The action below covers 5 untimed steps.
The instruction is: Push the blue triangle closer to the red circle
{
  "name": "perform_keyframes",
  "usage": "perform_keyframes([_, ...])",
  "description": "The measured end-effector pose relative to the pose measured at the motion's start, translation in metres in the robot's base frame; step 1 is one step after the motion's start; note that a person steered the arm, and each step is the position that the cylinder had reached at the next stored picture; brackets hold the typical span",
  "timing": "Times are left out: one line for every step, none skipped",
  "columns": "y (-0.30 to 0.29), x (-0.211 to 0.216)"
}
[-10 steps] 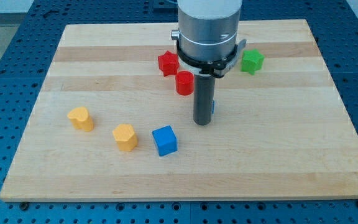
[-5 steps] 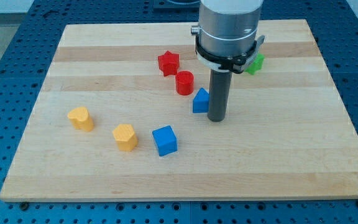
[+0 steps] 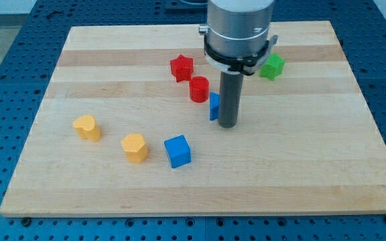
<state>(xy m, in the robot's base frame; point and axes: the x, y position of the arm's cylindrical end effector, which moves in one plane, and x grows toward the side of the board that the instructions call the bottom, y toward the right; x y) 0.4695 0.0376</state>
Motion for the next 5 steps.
perform_keyframes([-0.0046, -0.0008])
perform_keyframes([-0.0046, -0.0009])
perform_keyframes([-0.0048, -0.0022])
perform_keyframes([-0.0079, -0.0099])
perform_keyframes([-0.0083, -0.0089])
